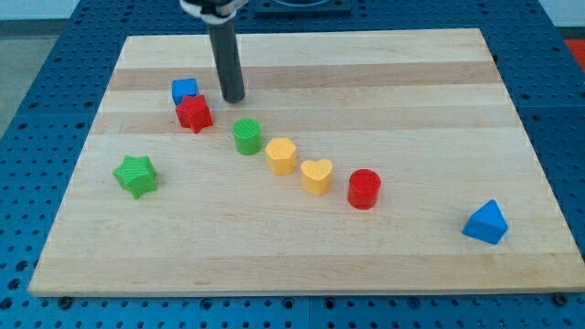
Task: Separate red star from the blue cube
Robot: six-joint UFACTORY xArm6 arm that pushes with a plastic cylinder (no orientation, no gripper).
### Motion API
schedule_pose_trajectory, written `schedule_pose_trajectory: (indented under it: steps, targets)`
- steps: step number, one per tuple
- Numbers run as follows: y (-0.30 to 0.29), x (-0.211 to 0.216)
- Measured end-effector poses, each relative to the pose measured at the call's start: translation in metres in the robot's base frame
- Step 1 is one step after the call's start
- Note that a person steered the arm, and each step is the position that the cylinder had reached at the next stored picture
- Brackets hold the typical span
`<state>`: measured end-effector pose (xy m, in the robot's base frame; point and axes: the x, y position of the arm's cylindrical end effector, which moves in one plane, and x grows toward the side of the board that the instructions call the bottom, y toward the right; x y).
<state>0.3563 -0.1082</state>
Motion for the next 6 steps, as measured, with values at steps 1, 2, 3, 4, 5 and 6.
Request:
schedule_pose_trajectory:
  steps: [1, 2, 3, 4, 5, 6]
  targets:
    - [-0.014, 0.016]
    - [-0.016, 0.014]
    - [0.012, -0.009]
    - [0.005, -0.015]
    - [-0.012, -0.012]
    - [-0.023, -0.012]
